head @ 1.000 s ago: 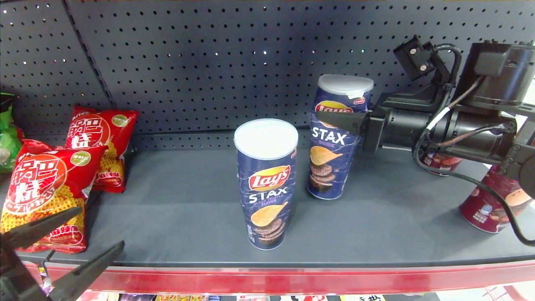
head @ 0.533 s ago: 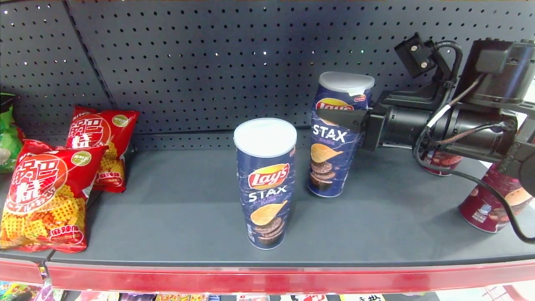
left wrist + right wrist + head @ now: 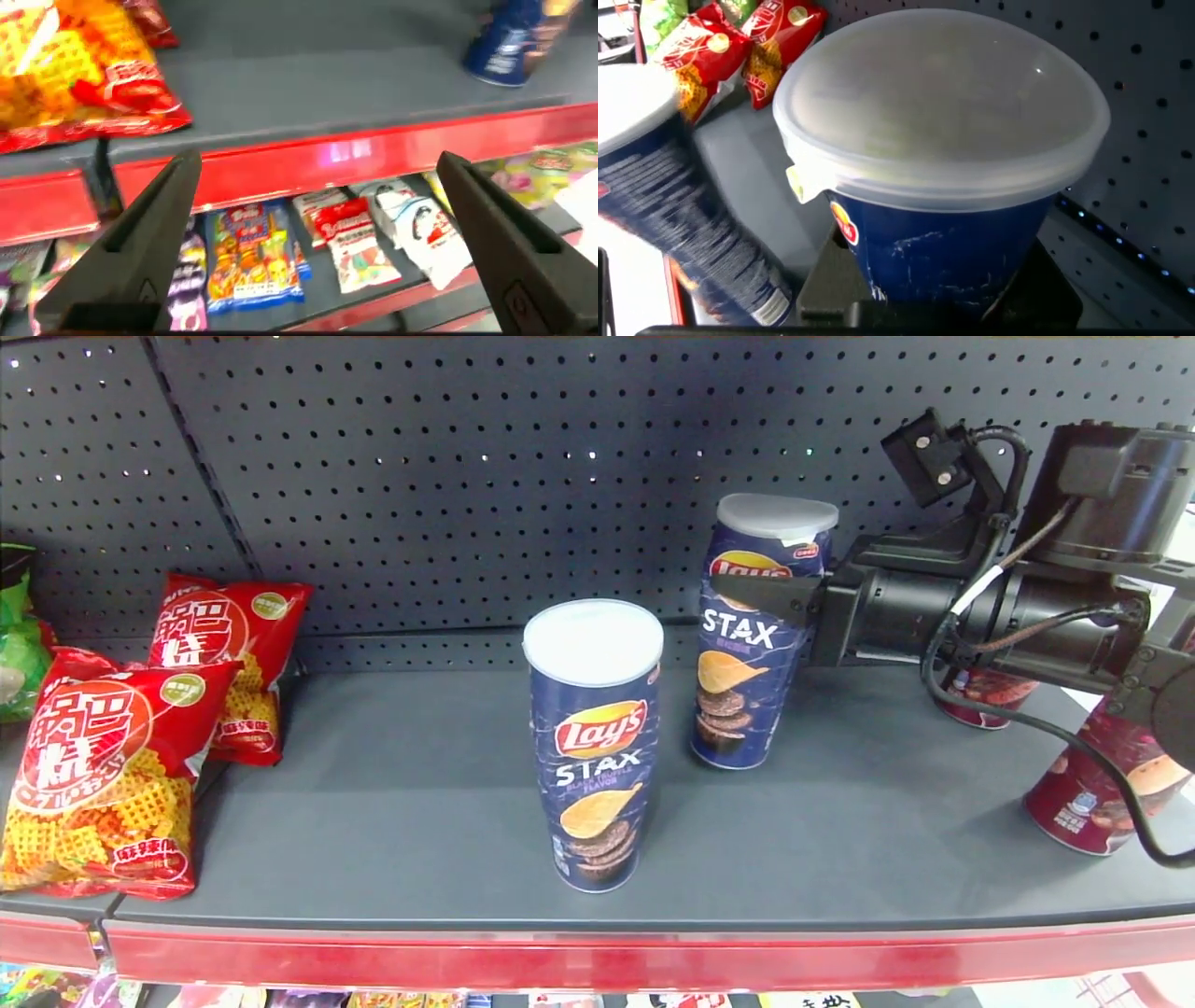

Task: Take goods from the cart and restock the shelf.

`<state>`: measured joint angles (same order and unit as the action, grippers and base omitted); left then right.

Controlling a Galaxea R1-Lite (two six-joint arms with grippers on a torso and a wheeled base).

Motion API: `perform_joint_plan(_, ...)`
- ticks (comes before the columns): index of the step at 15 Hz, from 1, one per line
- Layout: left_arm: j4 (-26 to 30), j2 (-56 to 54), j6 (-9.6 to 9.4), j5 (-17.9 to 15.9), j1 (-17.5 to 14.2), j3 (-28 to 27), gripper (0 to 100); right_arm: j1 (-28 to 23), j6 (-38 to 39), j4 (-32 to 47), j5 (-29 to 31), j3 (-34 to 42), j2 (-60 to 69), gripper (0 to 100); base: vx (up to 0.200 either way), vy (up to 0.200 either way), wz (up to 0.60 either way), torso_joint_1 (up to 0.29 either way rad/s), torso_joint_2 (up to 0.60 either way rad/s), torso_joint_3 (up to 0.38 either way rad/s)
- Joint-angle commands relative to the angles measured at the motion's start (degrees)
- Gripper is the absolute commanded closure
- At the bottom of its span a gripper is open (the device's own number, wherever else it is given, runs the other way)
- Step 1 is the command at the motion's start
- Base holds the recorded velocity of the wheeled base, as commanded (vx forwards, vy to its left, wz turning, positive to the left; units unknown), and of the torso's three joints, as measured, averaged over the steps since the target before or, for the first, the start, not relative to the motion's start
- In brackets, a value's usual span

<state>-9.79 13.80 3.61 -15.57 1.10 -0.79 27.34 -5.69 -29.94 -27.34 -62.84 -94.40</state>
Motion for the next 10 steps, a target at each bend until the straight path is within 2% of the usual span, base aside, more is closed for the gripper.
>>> perform_joint_plan(1,8.21,-9.58,0.00,3.26,1.36,0.09,0,-0.10,0.07,-0.03,0.01,-0.18,-0.08,100,0.000,0.000,0.00,0.000,0.00,0.000)
perform_joint_plan(3,8.38,-11.25,0.00,5.72,0.22,0.00,0,-0.10,0.07,-0.03,0.01,-0.09,-0.08,100,0.000,0.000,0.00,0.000,0.00,0.000)
perform_joint_plan(5,8.38,-11.16,-0.44,11.17,-1.98,0.00,0,-0.10,0.07,-0.03,0.01,-0.26,-0.17,100,0.000,0.000,0.00,0.000,0.00,0.000)
perform_joint_plan(8,8.12,-13.45,-2.20,11.61,-1.01,0.18,0,-0.62,0.07,-0.03,-0.08,-0.26,0.01,100,0.000,0.000,0.00,0.000,0.00,0.000)
perform_joint_plan(10,7.24,-13.45,-2.73,16.53,-1.10,0.44,0,-0.98,0.07,-0.03,-0.08,-0.35,0.10,100,0.000,0.000,0.00,0.000,0.00,0.000)
